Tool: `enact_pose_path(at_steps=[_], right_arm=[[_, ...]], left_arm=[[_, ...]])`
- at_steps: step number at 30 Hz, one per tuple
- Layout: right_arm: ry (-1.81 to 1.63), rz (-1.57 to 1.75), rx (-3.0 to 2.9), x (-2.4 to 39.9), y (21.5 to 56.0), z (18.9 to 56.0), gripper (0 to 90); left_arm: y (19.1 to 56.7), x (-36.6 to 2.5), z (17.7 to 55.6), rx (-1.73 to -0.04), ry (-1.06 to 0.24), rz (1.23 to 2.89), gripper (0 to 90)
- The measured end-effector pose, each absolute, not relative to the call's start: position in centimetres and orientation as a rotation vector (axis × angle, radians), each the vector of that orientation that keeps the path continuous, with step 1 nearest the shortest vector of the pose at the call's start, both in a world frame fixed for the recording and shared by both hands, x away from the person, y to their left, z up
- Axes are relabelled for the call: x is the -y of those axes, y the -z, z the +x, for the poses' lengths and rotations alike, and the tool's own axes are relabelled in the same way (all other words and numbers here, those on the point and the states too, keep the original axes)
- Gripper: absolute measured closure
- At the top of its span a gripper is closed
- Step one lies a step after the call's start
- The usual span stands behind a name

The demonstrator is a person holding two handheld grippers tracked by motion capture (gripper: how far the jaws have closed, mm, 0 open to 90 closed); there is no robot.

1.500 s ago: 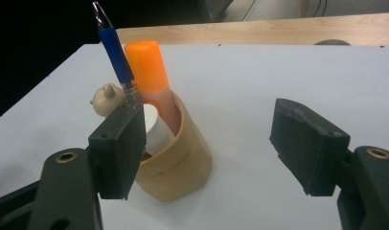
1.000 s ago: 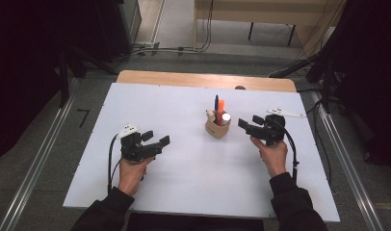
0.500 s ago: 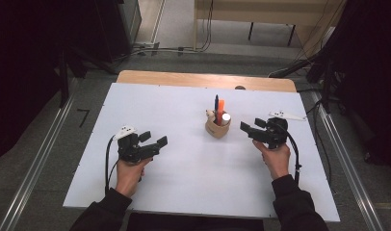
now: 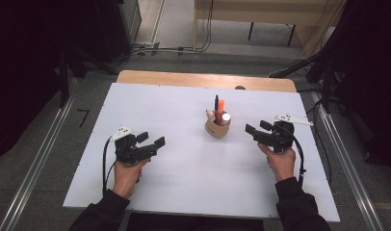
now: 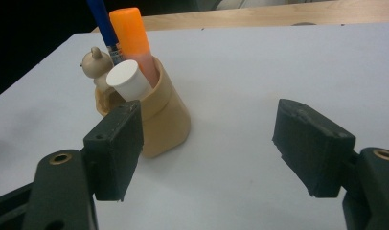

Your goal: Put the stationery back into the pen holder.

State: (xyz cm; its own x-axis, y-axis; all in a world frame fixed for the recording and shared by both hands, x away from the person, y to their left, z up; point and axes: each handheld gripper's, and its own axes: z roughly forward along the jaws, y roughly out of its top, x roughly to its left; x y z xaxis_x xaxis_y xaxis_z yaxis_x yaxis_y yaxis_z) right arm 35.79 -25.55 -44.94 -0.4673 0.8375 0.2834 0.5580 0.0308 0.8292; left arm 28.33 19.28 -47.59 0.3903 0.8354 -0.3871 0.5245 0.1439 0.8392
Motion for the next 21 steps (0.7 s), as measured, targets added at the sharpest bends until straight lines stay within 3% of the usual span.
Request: enact_pose_path(at_steps=[21], right_arm=[[-1.375,1.438,-2.019,27.0,45.4,34.4,24.3]], left_arm=[[47.6,-19.9,27.6,-1.28,-0.366,1.516,19.2]])
